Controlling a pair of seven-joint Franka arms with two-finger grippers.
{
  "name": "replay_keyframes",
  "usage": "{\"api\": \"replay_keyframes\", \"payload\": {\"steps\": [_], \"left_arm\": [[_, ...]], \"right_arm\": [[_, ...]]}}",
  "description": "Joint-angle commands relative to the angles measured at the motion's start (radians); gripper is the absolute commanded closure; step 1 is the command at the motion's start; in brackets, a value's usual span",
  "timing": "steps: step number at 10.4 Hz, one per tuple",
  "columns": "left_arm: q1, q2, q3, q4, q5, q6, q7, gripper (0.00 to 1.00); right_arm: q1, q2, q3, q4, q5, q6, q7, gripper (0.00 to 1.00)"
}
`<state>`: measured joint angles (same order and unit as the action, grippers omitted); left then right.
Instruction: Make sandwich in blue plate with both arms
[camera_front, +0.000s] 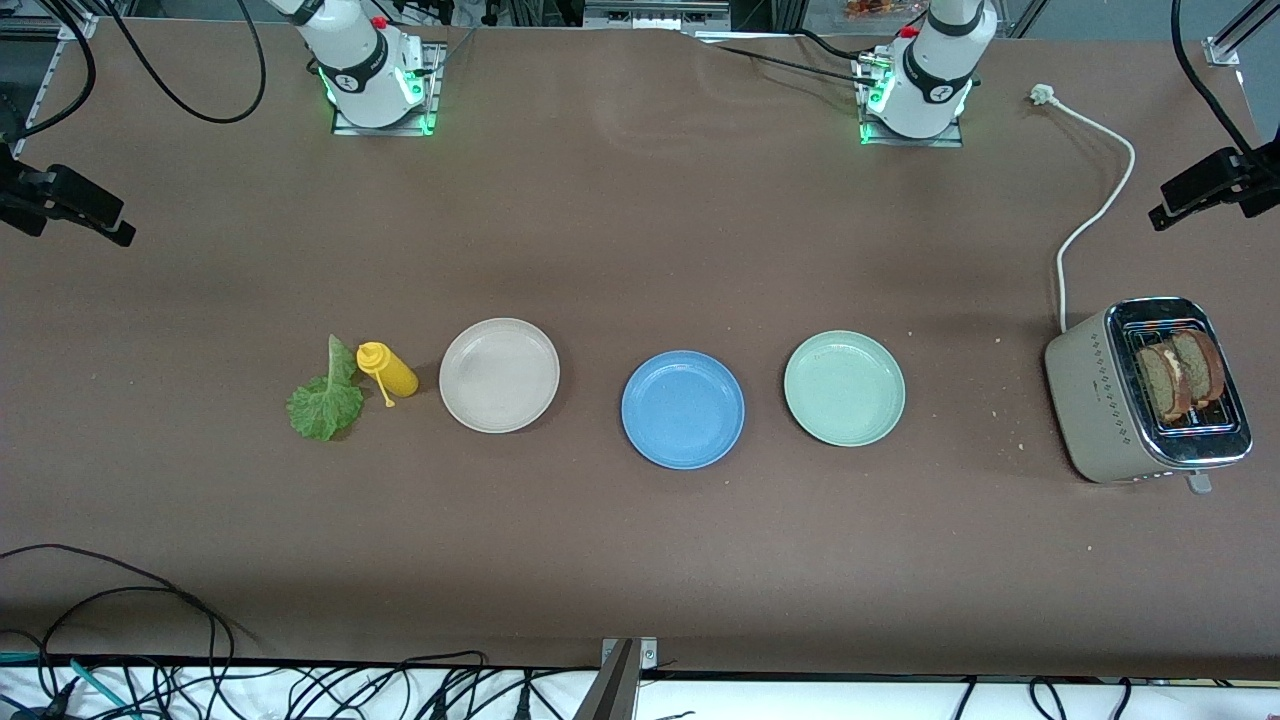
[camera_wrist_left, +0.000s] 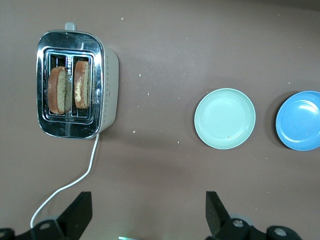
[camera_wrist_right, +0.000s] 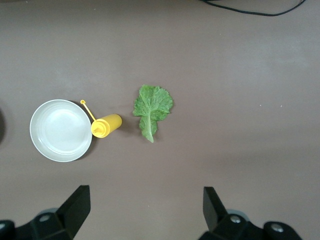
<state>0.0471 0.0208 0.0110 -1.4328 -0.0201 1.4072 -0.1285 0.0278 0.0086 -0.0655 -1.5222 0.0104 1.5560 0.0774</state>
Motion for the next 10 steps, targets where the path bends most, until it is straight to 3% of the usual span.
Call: {"api": "replay_keyframes", "payload": {"steps": [1, 10], "left_arm": [[0.005, 0.004, -0.003, 0.017, 0.023, -0.016, 0.024, 0.00], [0.007, 0.004, -0.002, 0.017, 0.023, -0.016, 0.024, 0.00]], "right_arm": [[-0.009, -0.001, 0.001, 0.017, 0.016, -0.010, -0.011, 0.00], [-0.009, -0.002, -0.008, 0.017, 0.019, -0.005, -0.007, 0.00]]}}
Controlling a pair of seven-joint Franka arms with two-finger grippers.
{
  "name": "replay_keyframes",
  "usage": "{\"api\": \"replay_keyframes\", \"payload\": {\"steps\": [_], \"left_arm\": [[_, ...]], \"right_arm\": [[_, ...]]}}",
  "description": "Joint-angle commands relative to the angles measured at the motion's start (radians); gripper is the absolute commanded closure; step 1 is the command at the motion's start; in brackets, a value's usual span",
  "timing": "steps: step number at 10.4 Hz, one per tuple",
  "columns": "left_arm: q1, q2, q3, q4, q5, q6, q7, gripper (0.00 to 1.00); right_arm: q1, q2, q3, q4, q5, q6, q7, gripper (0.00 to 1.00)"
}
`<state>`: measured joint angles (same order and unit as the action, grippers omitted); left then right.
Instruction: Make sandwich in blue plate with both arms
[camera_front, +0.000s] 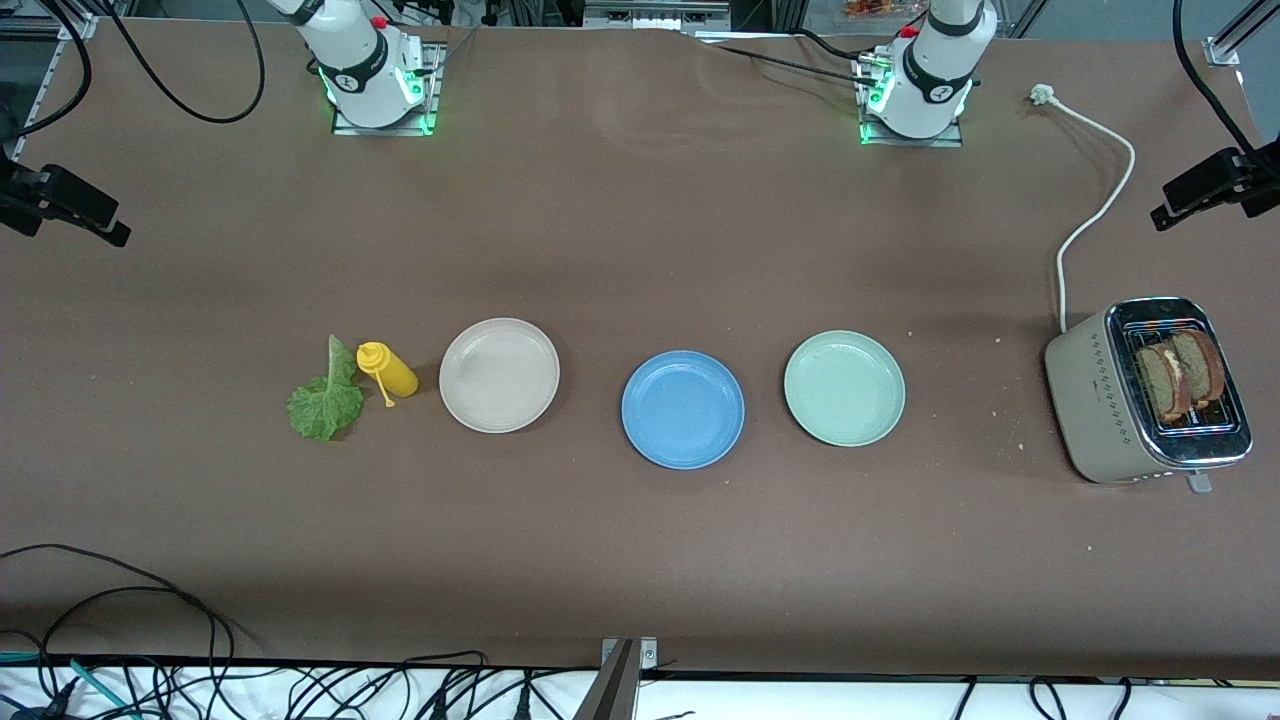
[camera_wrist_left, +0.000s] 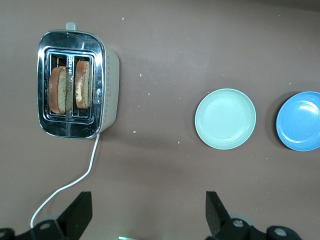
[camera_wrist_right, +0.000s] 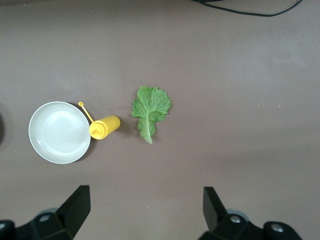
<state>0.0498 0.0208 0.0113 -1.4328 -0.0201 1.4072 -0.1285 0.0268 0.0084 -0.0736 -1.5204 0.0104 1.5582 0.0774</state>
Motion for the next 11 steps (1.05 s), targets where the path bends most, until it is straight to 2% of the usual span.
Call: {"api": "replay_keyframes", "payload": {"steps": [1, 3, 11], "left_arm": [[0.004, 0.005, -0.002, 0.015, 0.022, -0.014, 0.024, 0.00], [0.007, 0.095, -0.004, 0.015, 0.025, -0.016, 0.015, 0.00], [0.010, 0.096, -0.004, 0.015, 0.045, -0.016, 0.015, 0.00]], "right_arm": [[-0.007, -0.001, 0.002, 0.016, 0.019, -0.009, -0.007, 0.00], [-0.007, -0.001, 0.002, 0.016, 0.019, -0.012, -0.007, 0.00], [-0.007, -0.001, 0.002, 0.016, 0.019, -0.012, -0.007, 0.00]]}}
